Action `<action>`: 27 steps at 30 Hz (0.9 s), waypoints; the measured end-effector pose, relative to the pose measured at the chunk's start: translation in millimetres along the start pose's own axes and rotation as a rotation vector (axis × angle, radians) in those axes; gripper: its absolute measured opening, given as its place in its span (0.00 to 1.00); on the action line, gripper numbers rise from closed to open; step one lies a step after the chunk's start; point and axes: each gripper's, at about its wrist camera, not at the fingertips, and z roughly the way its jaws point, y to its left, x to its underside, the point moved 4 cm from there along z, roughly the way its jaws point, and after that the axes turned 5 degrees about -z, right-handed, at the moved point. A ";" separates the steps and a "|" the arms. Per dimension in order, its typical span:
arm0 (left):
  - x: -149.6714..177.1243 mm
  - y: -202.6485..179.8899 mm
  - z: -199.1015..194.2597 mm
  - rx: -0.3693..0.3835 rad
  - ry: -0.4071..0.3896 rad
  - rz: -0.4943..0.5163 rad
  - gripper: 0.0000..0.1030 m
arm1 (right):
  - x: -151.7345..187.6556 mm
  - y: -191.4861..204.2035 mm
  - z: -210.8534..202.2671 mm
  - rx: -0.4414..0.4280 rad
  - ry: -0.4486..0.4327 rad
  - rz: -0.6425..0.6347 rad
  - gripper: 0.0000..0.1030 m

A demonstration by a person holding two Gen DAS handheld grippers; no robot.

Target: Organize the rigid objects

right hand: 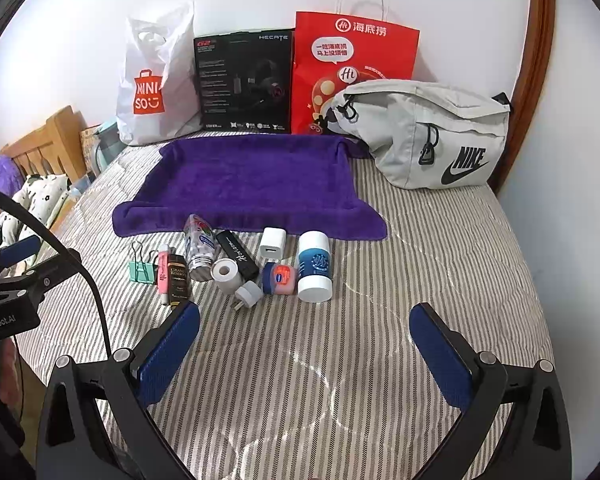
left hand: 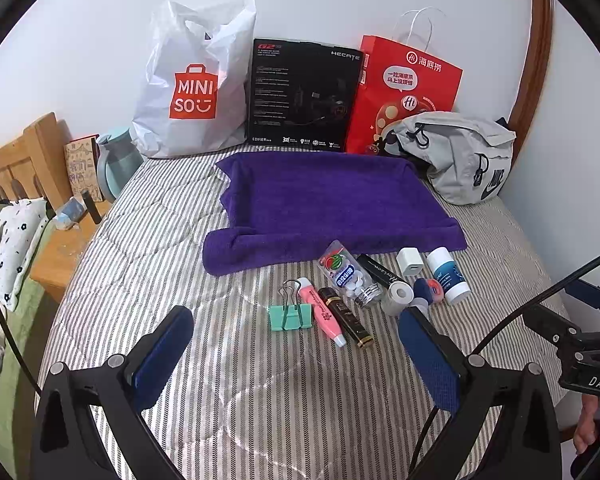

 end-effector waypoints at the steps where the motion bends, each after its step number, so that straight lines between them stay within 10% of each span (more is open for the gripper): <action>1: 0.6 0.6 0.4 0.000 0.000 -0.001 1.00 | -0.1 0.3 0.2 -0.001 -0.001 0.000 1.00; 27: -0.6 0.0 11.8 -0.019 0.022 0.019 1.00 | -0.7 -6.5 12.3 -0.016 0.018 0.005 1.00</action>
